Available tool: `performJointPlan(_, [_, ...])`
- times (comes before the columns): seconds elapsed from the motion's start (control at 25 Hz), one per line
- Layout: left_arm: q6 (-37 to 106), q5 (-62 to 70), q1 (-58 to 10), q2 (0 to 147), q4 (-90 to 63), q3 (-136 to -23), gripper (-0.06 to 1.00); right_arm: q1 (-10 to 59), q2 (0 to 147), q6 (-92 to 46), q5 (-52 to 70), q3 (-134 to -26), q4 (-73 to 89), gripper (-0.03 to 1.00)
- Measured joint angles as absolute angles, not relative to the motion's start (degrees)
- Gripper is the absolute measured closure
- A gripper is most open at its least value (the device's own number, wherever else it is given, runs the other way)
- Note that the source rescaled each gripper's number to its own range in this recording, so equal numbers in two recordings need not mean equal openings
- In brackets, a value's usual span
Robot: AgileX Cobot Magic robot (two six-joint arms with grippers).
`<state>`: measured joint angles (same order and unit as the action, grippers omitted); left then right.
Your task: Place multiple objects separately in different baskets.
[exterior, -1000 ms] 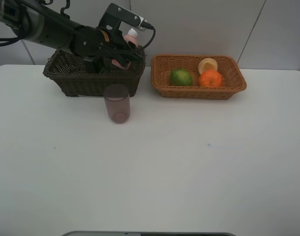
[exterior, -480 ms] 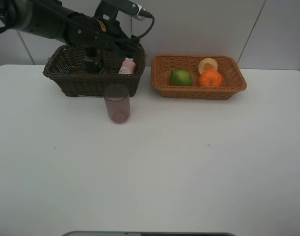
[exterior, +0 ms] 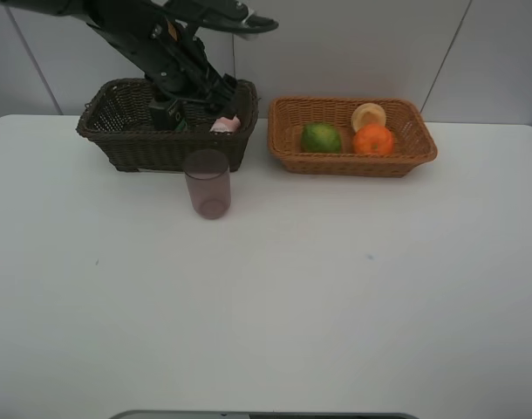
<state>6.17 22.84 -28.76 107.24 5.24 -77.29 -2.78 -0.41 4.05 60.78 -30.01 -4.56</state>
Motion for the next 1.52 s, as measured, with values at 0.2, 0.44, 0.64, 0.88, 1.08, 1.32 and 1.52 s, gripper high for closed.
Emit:
performJointPlan(0.2, [6.9,36.6,-30.5,105.8,4.6,-77.3,-0.05,-2.8,-0.4,4.0,60.8,-30.0,-4.6,0.07])
performJointPlan(0.44, [8.0,49.1,-31.6,105.3,2.4,-77.3,-0.05,-2.8,-0.4,4.0,60.8,-30.0,-4.6,0.07])
performJointPlan(0.64, [8.9,51.0,-33.7,105.2,2.0,-77.3,-0.05,-2.8,-0.4,4.0,60.8,-30.0,-4.6,0.07])
performJointPlan(0.88, [12.4,49.3,-35.3,105.2,1.8,-77.3,-0.05,-2.8,-0.4,4.0,60.8,-30.0,-4.6,0.07])
performJointPlan(1.08, [13.8,45.2,-35.3,105.2,1.8,-77.3,-0.05,-2.8,-0.4,4.0,60.8,-30.0,-4.6,0.07])
performJointPlan(1.32, [16.9,41.6,-35.3,105.4,1.8,-77.3,-0.05,-2.8,-0.4,4.0,60.8,-30.0,-4.6,0.07])
performJointPlan(1.52, [17.3,41.0,-35.3,107.6,1.8,-77.4,-0.05,-2.8,-0.4,4.0,60.8,-30.0,-4.6,0.07])
